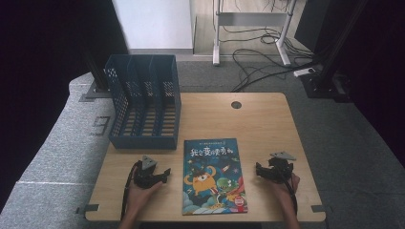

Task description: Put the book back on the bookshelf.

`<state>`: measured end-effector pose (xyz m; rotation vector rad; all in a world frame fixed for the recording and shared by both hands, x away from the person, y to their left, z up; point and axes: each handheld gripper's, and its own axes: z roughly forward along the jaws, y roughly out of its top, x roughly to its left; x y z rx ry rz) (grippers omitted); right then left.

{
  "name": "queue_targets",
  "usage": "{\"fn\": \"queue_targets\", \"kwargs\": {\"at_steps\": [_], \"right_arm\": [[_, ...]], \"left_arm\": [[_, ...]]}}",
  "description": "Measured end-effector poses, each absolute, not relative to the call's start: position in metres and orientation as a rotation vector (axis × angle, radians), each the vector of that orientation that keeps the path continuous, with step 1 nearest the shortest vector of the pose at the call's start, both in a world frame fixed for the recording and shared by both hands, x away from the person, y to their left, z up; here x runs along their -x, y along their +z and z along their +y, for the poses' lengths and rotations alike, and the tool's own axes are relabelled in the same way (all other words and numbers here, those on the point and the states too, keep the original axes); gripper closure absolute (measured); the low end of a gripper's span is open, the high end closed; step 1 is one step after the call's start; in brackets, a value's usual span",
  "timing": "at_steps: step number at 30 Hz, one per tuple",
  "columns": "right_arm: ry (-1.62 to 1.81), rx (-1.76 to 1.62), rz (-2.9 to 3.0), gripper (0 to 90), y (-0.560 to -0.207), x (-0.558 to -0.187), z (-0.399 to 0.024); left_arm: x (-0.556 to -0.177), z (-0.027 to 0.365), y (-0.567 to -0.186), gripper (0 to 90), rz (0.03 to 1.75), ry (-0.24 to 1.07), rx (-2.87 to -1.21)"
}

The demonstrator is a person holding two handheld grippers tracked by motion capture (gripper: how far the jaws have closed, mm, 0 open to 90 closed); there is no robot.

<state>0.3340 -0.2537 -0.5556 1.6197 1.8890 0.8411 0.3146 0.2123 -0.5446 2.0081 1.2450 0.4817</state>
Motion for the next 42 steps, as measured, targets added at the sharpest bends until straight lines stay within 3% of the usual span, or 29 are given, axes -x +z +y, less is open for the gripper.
{"fn": "queue_targets", "kwargs": {"at_steps": [10,18,29,39,42], "right_arm": [[0.823,-1.657,1.840,13.1,-0.555,-0.327,-0.261],[0.816,-1.692,1.832,14.8,-0.552,-0.325,-0.259],[0.976,-1.618,1.813,17.4,-0.518,-0.329,-0.243],[1.029,-1.593,1.851,17.8,-0.515,-0.339,-0.226],[1.047,-1.610,1.857,18.4,-0.520,-0.337,-0.222]], "left_arm": [[-0.313,0.206,-0.535,30.2,1.208,0.520,-1.965],[-0.317,0.206,-0.531,30.7,1.210,0.455,-1.872],[-0.324,0.186,-0.521,31.4,1.139,0.503,-1.985],[-0.330,0.190,-0.511,31.5,1.174,0.421,-1.862],[-0.323,0.192,-0.519,30.7,1.201,0.399,-1.919]]}}
